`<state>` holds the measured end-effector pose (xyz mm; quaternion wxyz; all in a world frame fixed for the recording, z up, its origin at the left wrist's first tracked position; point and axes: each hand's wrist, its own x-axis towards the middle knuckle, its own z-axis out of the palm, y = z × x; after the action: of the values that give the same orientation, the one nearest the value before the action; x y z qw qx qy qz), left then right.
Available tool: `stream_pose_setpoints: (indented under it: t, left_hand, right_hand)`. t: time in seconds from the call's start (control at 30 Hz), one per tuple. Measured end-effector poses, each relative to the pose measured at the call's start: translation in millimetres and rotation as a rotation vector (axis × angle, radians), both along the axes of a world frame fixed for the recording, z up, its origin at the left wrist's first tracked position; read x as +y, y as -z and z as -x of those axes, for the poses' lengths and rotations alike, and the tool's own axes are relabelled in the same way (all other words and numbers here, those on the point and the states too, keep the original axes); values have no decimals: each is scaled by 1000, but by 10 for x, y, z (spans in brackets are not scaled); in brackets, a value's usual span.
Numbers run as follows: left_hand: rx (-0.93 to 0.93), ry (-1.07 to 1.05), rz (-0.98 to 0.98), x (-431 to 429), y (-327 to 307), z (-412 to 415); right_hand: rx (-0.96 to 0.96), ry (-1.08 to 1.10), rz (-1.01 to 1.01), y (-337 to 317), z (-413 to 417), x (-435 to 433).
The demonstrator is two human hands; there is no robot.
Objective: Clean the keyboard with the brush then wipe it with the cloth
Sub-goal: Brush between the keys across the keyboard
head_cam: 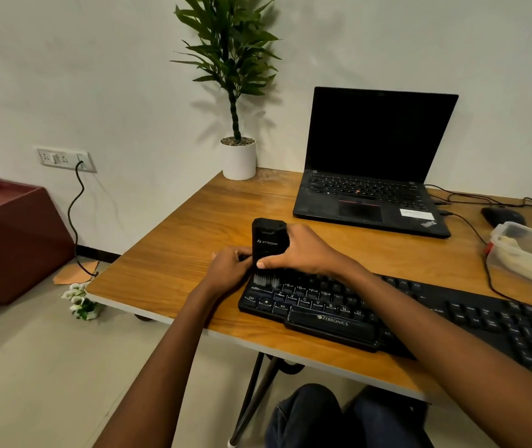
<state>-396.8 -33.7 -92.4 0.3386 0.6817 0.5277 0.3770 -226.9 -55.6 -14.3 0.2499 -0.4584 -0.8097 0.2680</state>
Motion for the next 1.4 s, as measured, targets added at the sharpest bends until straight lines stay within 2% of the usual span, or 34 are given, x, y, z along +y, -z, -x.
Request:
stream_pose_setpoints:
  t: [0.13, 0.27, 0.37, 0.43, 0.5, 0.6, 0.7, 0.77, 0.83, 0.97, 1.1, 1.2, 1.3, 1.4]
  left_hand:
    - [4, -32, -5, -47, -47, -26]
    - [-2, 8, -12, -29, -10, -2]
    - [-9, 36, -4, 15, 15, 5]
    - [3, 11, -7, 16, 0, -7]
    - [2, -22, -9, 0, -14, -21]
    - [-13, 8, -18, -3, 7, -8]
    - [-17, 34, -2, 62, 52, 11]
    - [-14, 36, -1, 78, 59, 10]
    - [-36, 36, -2, 63, 51, 3]
    - [-35, 46, -21, 116, 114, 18]
    - [-16, 72, -14, 194, 179, 32]
    - [-33, 80, -4, 222, 200, 47]
    - [-29, 84, 1, 225, 196, 37]
    - [-25, 76, -8, 219, 182, 23]
  right_hand:
    - [-3, 56, -106, -44, 28, 6]
    - [53, 7, 29, 33, -26, -85]
    - [-84, -44, 65, -126, -143, -63]
    - [-148, -50, 0, -218, -94, -54]
    - [-87, -22, -59, -172, 13, -74]
    - [25, -2, 1, 26, 14, -109]
    - [-23, -14, 66, -17, -143, -82]
    - [-72, -36, 40, -104, -134, -70]
    - [-54, -30, -3, -117, -56, -72]
    - [17, 14, 48, 6, -63, -35]
    - [30, 103, -69, -41, -158, -1]
    - [105, 79, 17, 20, -203, -27]
    - [75, 83, 45, 82, -241, -18]
    - [38, 99, -43, 33, -214, -2]
